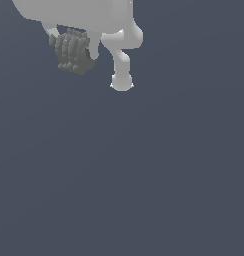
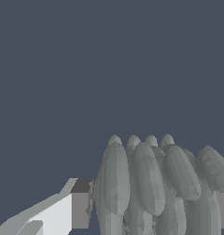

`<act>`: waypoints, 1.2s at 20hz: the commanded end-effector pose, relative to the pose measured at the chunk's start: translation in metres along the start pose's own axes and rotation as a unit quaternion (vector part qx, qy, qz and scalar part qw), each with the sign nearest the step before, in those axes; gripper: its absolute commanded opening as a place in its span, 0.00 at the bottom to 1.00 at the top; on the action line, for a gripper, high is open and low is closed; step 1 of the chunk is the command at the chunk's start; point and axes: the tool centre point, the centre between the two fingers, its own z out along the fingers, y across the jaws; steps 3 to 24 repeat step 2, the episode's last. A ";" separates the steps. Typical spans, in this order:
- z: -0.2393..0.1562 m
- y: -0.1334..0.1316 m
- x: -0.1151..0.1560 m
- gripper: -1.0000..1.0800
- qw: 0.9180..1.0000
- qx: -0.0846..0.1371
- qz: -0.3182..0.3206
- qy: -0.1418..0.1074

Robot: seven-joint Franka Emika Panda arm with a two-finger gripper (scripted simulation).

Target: Pick up the object and move it to a goal position.

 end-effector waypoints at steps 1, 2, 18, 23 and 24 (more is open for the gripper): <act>-0.002 0.000 0.000 0.00 1.000 0.000 0.000 0.000; -0.002 0.001 0.000 0.00 1.000 0.000 0.000 0.000; -0.002 0.001 0.000 0.00 1.000 0.000 0.000 0.000; -0.002 0.001 0.000 0.00 1.000 0.000 0.000 0.000; -0.002 0.001 0.000 0.00 1.000 0.000 0.000 0.000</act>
